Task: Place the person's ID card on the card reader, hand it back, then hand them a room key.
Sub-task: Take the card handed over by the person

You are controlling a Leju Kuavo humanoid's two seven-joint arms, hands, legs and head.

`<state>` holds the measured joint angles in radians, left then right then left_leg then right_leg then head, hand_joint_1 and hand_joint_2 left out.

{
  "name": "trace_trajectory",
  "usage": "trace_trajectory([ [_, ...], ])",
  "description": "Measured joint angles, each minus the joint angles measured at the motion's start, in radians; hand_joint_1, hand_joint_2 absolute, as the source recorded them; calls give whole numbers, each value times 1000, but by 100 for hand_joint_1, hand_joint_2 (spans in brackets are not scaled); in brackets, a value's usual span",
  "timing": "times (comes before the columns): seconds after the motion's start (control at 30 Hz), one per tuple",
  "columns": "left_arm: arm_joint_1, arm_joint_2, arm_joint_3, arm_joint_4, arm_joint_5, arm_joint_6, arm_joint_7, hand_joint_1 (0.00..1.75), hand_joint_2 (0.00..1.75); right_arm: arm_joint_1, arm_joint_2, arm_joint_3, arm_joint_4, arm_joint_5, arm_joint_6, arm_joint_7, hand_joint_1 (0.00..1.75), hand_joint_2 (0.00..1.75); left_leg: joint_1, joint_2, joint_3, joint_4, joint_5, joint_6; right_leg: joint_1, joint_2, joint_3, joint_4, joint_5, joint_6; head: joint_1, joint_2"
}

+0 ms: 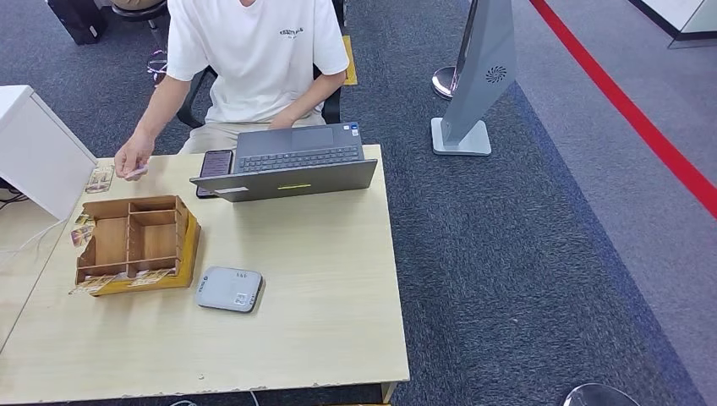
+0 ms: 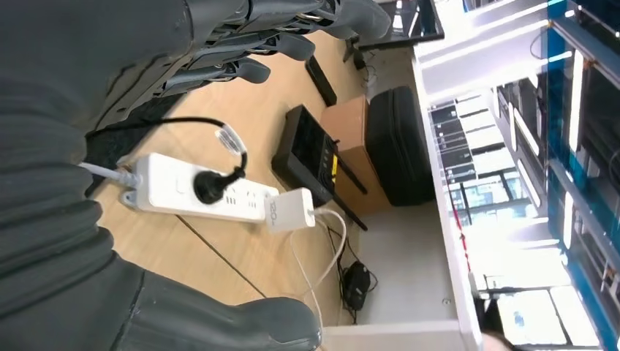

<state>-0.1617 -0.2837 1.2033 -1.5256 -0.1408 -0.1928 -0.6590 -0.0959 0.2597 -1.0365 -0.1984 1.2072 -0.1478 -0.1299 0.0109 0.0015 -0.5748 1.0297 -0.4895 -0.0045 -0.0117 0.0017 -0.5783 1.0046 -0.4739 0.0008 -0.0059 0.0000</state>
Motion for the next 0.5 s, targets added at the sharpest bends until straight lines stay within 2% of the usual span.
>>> trace_trajectory([
  [0.2,-60,32,-130,24,-144,66,61,0,175,-9,-4,0,0,3,19,-3,0,0,0,0,0,0,1,-1,0,0,0,0,1,0,0,0],
  [0.5,-162,88,-339,130,-338,117,166,0,175,-21,-13,-1,0,3,46,-5,0,0,0,1,0,0,1,-1,0,1,0,0,2,-1,0,0],
])
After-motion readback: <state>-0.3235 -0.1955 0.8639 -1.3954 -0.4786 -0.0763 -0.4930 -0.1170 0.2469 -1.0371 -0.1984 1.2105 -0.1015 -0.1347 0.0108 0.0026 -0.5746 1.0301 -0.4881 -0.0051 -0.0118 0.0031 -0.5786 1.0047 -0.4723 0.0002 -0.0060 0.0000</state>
